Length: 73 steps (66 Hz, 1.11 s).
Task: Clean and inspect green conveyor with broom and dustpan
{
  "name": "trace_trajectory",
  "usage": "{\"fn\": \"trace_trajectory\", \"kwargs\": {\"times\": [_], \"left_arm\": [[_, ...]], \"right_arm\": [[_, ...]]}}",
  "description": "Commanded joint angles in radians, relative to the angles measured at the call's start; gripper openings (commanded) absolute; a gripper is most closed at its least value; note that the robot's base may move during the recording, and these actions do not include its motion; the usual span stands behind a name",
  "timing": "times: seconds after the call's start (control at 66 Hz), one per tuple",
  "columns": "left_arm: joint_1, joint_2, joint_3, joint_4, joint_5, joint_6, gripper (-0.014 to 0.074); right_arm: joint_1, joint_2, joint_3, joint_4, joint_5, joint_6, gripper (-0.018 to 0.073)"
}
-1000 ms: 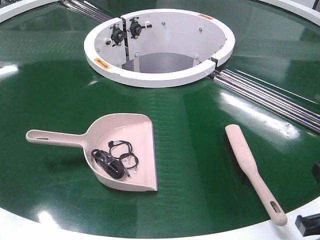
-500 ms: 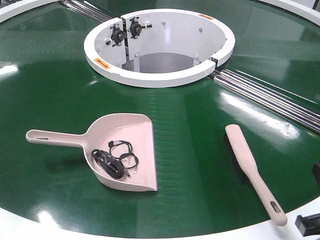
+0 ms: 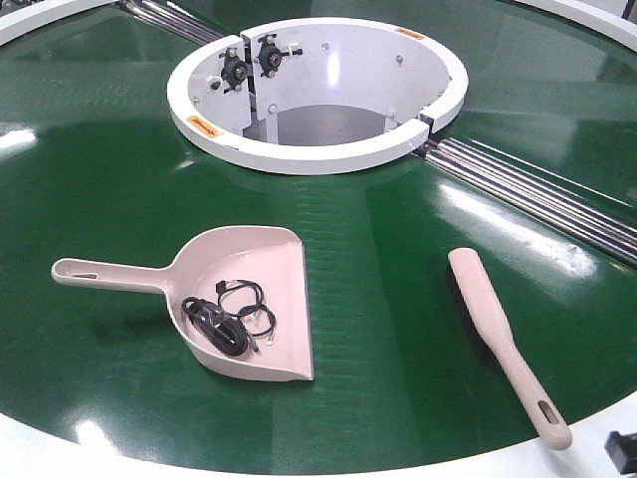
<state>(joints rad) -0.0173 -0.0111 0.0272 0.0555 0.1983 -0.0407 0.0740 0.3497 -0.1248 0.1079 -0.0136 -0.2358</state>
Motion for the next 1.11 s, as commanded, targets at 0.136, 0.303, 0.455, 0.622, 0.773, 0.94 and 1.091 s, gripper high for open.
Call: {"fn": "trace_trajectory", "kwargs": {"times": [0.136,0.303,0.455,0.622,0.773,0.94,1.091], "left_arm": [[0.004,-0.015,0.018,-0.001,-0.069,-0.010,-0.0007],[0.004,-0.015,0.018,-0.001,-0.069,-0.010,-0.0007],[0.004,-0.015,0.018,-0.001,-0.069,-0.010,-0.0007],[0.004,-0.015,0.018,-0.001,-0.069,-0.010,-0.0007],[0.004,-0.015,0.018,-0.001,-0.069,-0.010,-0.0007],[0.004,-0.015,0.018,-0.001,-0.069,-0.010,-0.0007],[0.004,-0.015,0.018,-0.001,-0.069,-0.010,-0.0007]], "right_arm": [[-0.048,-0.188,-0.027,-0.027,0.111,-0.018,-0.0001],[-0.048,-0.293,-0.027,-0.067,0.185,-0.039,-0.0001],[-0.048,-0.345,0.061,-0.067,0.062,-0.033,-0.0001],[-0.048,-0.371,0.165,-0.032,-0.074,-0.039,-0.0001],[-0.048,-0.371,0.169,-0.030,-0.040,-0.042,-0.0001],[-0.046,-0.371,0.169,-0.028,-0.042,-0.042,-0.0001],[-0.046,-0.371,0.169,-0.028,-0.042,-0.042,-0.0001]]}}
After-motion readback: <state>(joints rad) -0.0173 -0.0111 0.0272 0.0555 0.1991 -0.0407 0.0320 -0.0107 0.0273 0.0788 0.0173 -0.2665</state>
